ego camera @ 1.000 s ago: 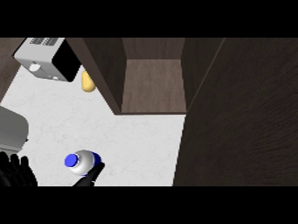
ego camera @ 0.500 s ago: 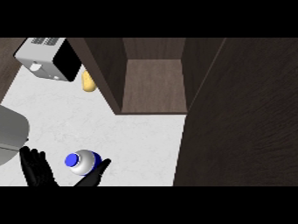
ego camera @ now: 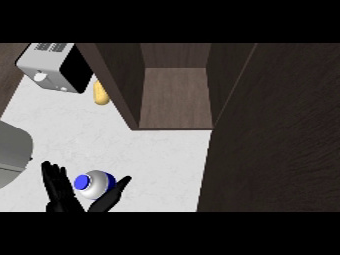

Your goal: Pick up the bottled water, place it into the cabinet and close the cabinet

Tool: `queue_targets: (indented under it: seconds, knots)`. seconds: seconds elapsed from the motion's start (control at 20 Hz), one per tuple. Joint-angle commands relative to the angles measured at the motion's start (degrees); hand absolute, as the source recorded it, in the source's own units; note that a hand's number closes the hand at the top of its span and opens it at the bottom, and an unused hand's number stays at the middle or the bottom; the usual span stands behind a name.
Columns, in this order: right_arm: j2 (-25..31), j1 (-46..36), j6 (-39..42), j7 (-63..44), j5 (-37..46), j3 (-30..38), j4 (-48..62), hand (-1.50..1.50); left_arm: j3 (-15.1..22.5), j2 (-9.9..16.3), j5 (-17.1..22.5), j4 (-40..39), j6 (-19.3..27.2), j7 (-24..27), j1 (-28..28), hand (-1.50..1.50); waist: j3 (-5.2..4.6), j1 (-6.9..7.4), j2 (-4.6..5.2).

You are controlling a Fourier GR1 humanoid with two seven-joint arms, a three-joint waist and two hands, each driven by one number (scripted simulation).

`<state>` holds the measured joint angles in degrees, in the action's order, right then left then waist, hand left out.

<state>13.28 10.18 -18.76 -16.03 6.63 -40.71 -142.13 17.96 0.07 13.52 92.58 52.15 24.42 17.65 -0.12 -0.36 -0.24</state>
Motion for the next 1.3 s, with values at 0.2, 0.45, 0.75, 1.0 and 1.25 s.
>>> queue_targets:
  seconds: [0.2, 0.45, 0.75, 1.0, 1.25]
  knots:
    - [5.4, 6.0, -1.2, 0.8, 5.4, -2.0, -8.6, -1.5, -0.6, -0.1, 14.9, -14.7, -1.7, 17.2, -3.4, -1.5, -0.01, -0.38, -0.03]
    - [5.0, 3.0, -0.6, 2.3, 1.9, 1.6, -5.0, -1.5, -1.3, -0.1, 21.3, -18.9, -1.2, 22.2, -6.9, -1.5, 0.08, 0.11, 0.15]
    - [5.9, 3.1, -1.0, 4.1, 3.0, -0.2, -3.6, -1.5, -3.4, -0.1, 27.9, -27.3, -5.2, 29.3, -10.2, -1.5, 0.08, -0.09, 0.14]
    - [4.7, 0.2, -3.4, -4.9, 8.4, -4.1, -8.7, -1.5, -3.4, -0.1, 28.4, -27.3, -12.1, 33.4, -4.3, -1.5, 0.04, 0.09, 0.01]
    - [3.6, -2.0, -4.4, -3.5, 7.9, -4.0, -4.4, -1.5, -1.1, -0.1, 35.3, -32.7, -14.5, 41.2, -7.5, -1.5, 0.04, 0.11, 0.07]
